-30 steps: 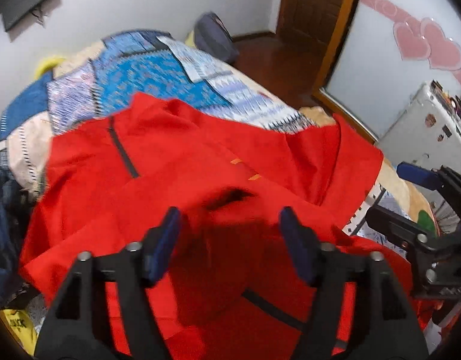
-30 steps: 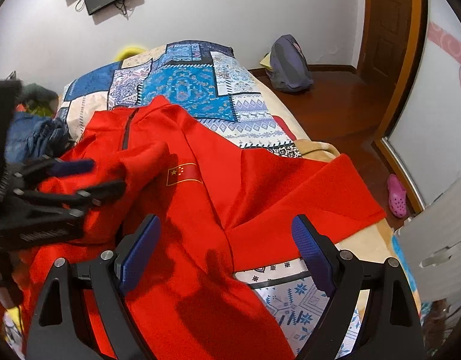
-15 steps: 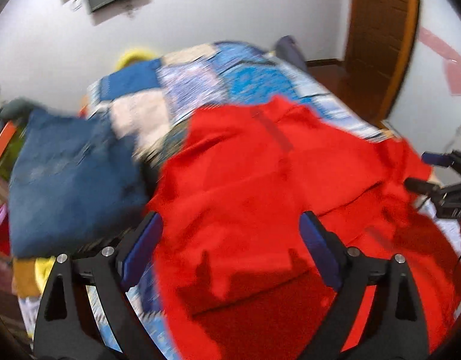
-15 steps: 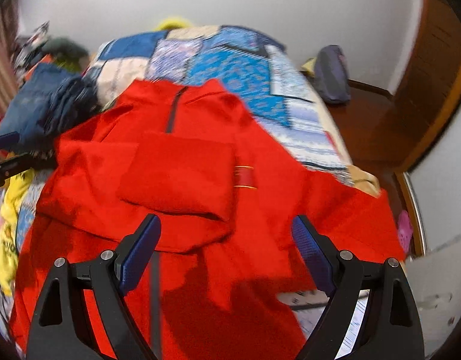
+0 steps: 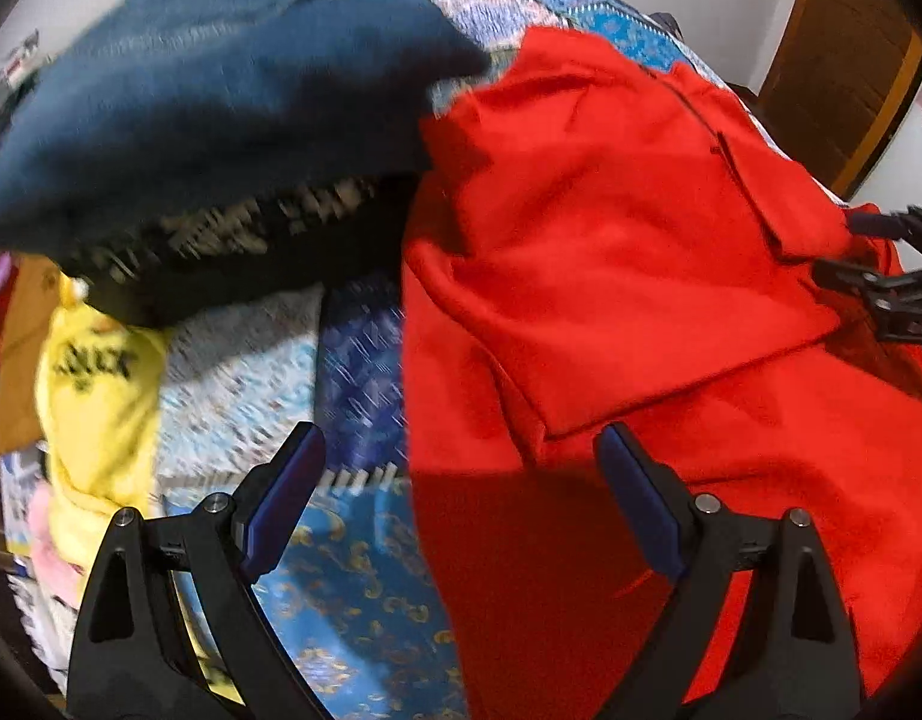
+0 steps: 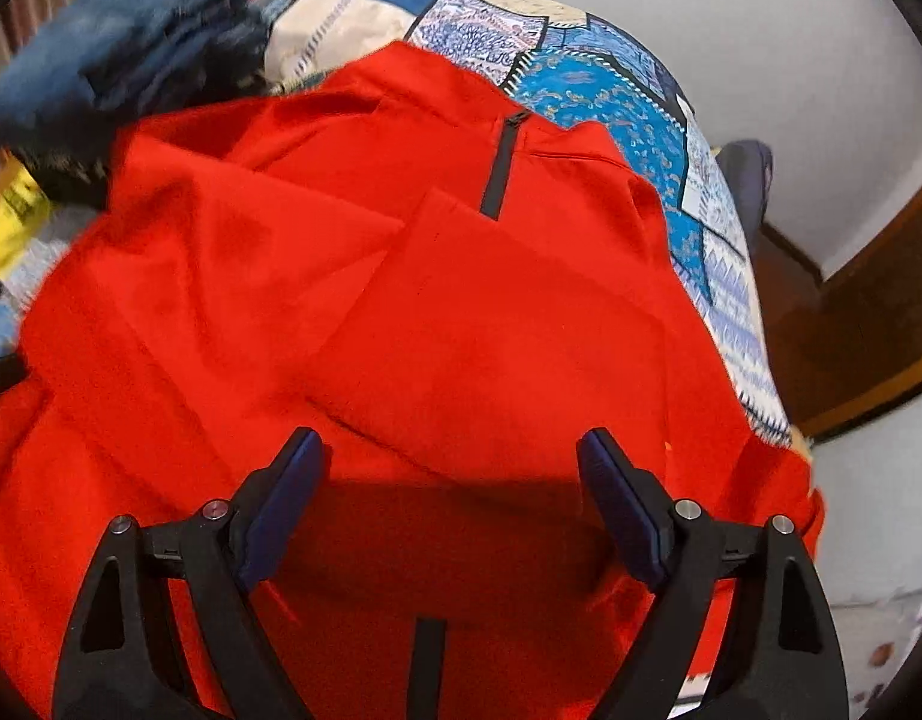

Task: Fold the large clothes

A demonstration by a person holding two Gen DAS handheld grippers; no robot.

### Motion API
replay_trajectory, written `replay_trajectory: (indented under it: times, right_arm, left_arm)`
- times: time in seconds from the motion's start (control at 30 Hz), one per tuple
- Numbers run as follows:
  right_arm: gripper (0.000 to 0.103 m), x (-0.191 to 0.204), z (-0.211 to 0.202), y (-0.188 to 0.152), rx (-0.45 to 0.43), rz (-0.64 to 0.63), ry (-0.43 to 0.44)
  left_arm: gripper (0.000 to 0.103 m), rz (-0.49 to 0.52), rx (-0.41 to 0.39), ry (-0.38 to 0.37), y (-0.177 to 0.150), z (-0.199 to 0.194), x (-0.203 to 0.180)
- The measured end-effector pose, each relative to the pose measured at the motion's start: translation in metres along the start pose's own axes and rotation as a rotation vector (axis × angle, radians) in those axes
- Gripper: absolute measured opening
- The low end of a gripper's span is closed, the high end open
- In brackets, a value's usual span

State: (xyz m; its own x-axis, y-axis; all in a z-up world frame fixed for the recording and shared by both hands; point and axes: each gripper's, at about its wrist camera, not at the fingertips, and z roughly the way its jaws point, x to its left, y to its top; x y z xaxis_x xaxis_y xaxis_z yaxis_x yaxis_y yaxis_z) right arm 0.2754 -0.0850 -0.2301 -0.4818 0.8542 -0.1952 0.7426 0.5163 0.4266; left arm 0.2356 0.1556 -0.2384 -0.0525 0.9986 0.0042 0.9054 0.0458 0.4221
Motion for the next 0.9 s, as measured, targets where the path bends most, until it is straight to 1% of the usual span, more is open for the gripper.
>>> replay_trajectory:
  times: [0.03, 0.1, 0.17, 0.2, 0.23, 0.27, 0.33, 0.4, 0.5, 0.57, 0.6, 0.67, 0.7, 0.77, 0.83, 0.87, 0.9]
  right_arm:
    - [0.076, 0.002, 0.006, 0.002, 0.009, -0.02, -0.022]
    - [0.07, 0.006, 0.014, 0.004, 0.024, -0.037, -0.036]
    - [0.069, 0.01, 0.017, 0.007, 0.006, -0.046, -0.04]
    - [0.064, 0.012, 0.016, 0.008, -0.006, -0.056, -0.044]
    - [0.054, 0.014, 0.016, 0.009, -0.016, -0.07, -0.042]
    - [0.049, 0.016, 0.015, 0.01, -0.024, -0.082, -0.038]
    - [0.023, 0.021, 0.013, 0.012, -0.036, -0.1, -0.039]
    - [0.01, 0.024, 0.012, 0.014, -0.043, -0.103, -0.046]
    - [0.009, 0.019, -0.001, 0.017, -0.1, -0.067, -0.068]
    - [0.009, 0.005, -0.017, 0.021, -0.152, -0.009, -0.074]
    - [0.008, -0.003, -0.024, 0.023, -0.172, 0.018, -0.079]
    - [0.008, -0.025, -0.047, 0.025, -0.241, 0.086, -0.104]
    - [0.008, -0.032, -0.054, 0.025, -0.26, 0.104, -0.111]
    - [0.008, -0.051, -0.07, 0.024, -0.293, 0.148, -0.119]
    - [0.008, -0.072, -0.086, 0.019, -0.318, 0.199, -0.133]
    - [0.008, -0.079, -0.09, 0.016, -0.324, 0.219, -0.139]
    - [0.008, -0.091, -0.094, 0.013, -0.328, 0.249, -0.14]
  left_arm:
    - [0.092, -0.002, 0.008, -0.009, -0.001, 0.005, -0.001]
    - [0.093, -0.006, 0.011, -0.017, -0.002, 0.011, -0.004]
    - [0.093, -0.02, -0.001, -0.021, -0.001, 0.014, -0.005]
    - [0.093, -0.029, -0.007, -0.023, 0.001, 0.016, -0.005]
    - [0.093, -0.042, -0.009, -0.028, 0.004, 0.017, -0.005]
    - [0.093, -0.055, -0.013, -0.038, 0.006, 0.018, -0.004]
    - [0.093, -0.075, -0.025, -0.052, 0.009, 0.02, -0.003]
    - [0.093, -0.08, -0.02, -0.04, 0.012, 0.026, -0.004]
    - [0.095, -0.108, -0.036, -0.002, 0.014, 0.033, -0.002]
    - [0.095, -0.144, -0.04, 0.037, 0.017, 0.038, 0.004]
    - [0.095, -0.154, -0.045, 0.052, 0.018, 0.038, 0.006]
    - [0.095, -0.161, -0.061, 0.074, 0.018, 0.034, 0.012]
    - [0.095, -0.162, -0.066, 0.083, 0.018, 0.032, 0.012]
    - [0.095, -0.157, -0.085, 0.126, 0.019, 0.027, 0.015]
    - [0.095, -0.151, -0.115, 0.207, 0.021, 0.021, 0.017]
    - [0.095, -0.157, -0.129, 0.222, 0.022, 0.017, 0.019]
    - [0.095, -0.171, -0.136, 0.22, 0.024, 0.014, 0.021]
